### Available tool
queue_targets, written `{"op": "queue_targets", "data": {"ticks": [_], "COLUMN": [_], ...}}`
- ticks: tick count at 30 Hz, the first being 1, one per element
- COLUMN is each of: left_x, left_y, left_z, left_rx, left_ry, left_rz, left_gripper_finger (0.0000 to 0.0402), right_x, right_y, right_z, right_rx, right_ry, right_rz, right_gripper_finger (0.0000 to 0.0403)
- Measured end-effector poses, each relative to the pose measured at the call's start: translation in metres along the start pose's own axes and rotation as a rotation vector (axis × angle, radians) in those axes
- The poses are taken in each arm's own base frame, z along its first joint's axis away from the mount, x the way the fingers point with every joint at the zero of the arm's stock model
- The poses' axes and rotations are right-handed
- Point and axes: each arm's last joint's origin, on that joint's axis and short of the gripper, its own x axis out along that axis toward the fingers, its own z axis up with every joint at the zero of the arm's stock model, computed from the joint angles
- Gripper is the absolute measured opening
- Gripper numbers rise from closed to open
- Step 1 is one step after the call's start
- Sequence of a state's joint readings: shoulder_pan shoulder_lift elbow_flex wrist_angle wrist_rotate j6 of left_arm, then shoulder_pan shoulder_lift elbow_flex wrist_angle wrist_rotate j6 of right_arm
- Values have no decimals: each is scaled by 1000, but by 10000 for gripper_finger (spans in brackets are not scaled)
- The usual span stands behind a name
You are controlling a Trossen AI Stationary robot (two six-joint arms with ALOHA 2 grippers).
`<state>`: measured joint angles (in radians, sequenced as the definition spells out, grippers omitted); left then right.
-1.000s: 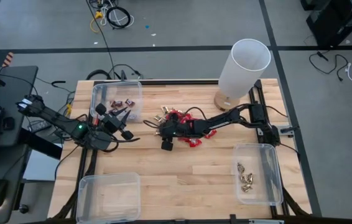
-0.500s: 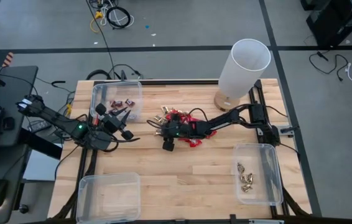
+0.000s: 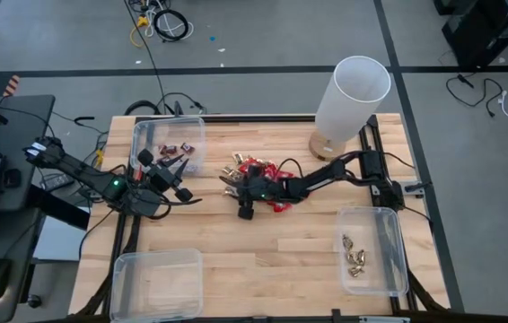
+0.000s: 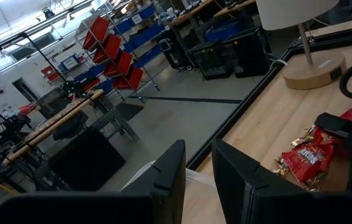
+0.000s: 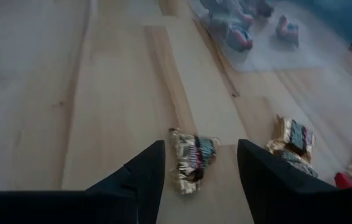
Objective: Sort candy
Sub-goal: Put the gold chocolate into the bottom right transparent bin
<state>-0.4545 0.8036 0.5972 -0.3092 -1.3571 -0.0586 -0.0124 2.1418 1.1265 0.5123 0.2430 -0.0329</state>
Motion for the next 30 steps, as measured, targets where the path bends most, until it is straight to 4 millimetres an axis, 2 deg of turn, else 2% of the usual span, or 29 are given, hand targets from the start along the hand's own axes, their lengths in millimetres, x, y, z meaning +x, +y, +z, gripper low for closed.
{"op": "queue_targets", "data": {"ticks": [7,23,30], "left_x": [0,0,0], "left_y": [0,-1,-1], "left_z": [0,0,0], "left_rx": [-3,-10,-13], "left_ry": [0,1,0], "left_rz": [0,-15,-15], "left_gripper_finger": [82,82,82], "right_x": [-2,-2,-2], "right_y": [5,3,4], "right_z": [1,-2,-3], "right_rx": [-81,103,28], "right_ry": [-39,-7,5], "right_rz": [21,1,0], "right_gripper_finger": [186,185,185]}}
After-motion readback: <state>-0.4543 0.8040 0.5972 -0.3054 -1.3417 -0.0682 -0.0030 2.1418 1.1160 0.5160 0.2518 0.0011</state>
